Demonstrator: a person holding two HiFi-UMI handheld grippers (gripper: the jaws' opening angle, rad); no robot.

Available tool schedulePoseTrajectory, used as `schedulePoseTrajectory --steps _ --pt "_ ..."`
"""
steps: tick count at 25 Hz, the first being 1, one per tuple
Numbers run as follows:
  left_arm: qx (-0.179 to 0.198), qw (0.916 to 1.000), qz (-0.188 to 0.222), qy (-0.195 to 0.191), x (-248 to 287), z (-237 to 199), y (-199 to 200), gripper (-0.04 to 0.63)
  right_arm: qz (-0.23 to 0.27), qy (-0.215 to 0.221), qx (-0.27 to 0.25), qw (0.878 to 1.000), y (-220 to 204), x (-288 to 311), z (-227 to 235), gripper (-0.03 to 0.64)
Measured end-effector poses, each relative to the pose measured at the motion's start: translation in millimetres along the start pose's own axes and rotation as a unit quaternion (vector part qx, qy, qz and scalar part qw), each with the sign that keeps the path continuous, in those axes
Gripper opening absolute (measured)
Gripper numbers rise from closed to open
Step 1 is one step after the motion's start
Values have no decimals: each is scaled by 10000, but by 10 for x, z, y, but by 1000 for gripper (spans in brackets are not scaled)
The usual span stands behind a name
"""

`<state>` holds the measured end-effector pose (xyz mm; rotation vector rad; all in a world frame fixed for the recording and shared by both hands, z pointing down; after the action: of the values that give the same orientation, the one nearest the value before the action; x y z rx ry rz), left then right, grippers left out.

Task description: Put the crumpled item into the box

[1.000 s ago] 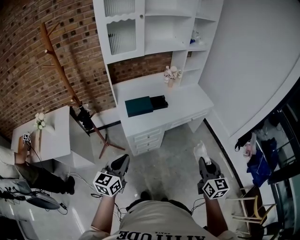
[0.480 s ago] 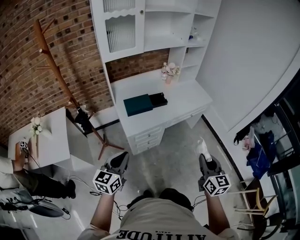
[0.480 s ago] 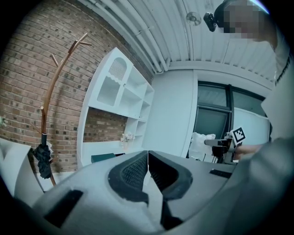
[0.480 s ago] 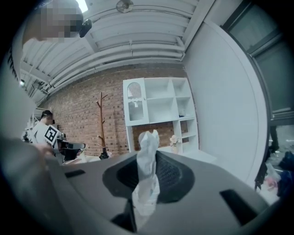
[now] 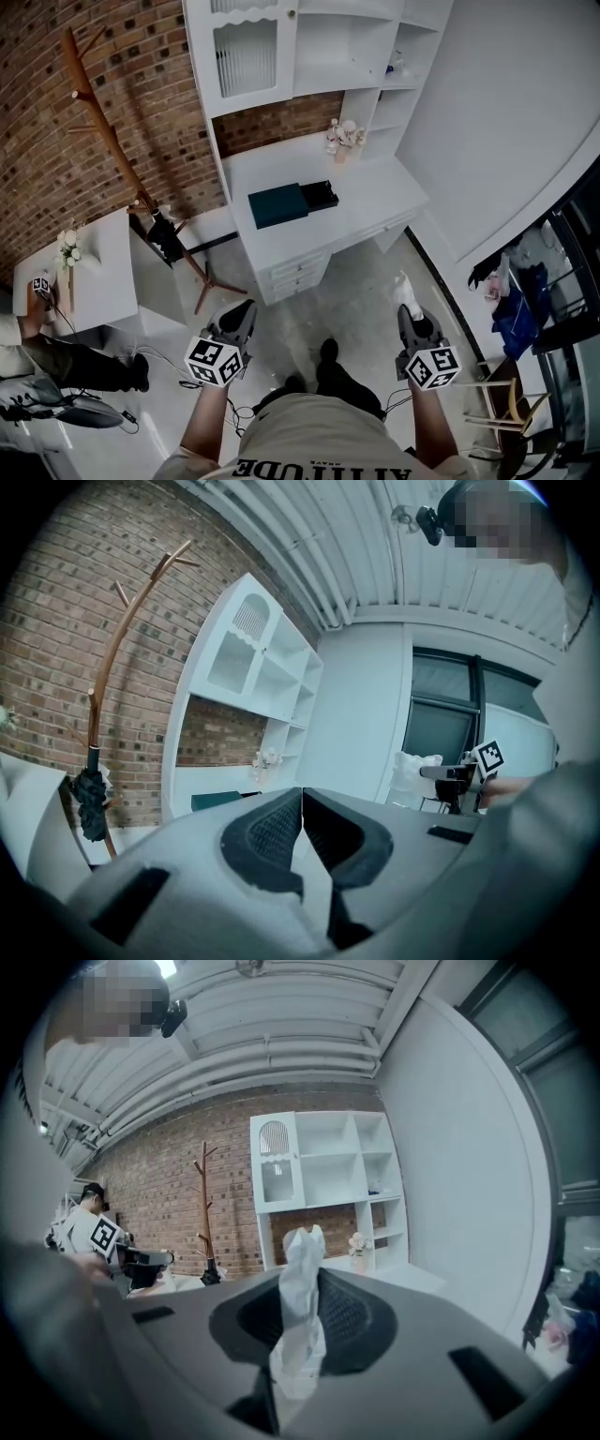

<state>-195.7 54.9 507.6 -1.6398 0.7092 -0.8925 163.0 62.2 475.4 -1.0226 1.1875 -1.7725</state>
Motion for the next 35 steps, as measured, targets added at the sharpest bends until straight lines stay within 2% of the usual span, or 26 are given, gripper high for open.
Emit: schedulePoseTrajectory --steps 12,27,35 --pt "-29 9997 -52 242 465 -183 42 26 -164 297 42 9994 48 669 277 74" --pt "25 9971 -145 752 1417 -169 269 26 -407 864 128 9954 308 1575 1027 73" --pt "208 9948 -187 977 1899 -130 367 26 -461 1047 191 9932 410 1942 1496 74"
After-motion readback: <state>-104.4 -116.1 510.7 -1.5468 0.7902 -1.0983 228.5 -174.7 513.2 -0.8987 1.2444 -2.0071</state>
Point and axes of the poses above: the fingertips, and each gripper's own axes: x forward along the fingers, z to its right, y out of its top, the point moved 1 cm from there along -x, backward along the fingers, and after that the axes turned 7 degrees about x, right-handed, at the moved point
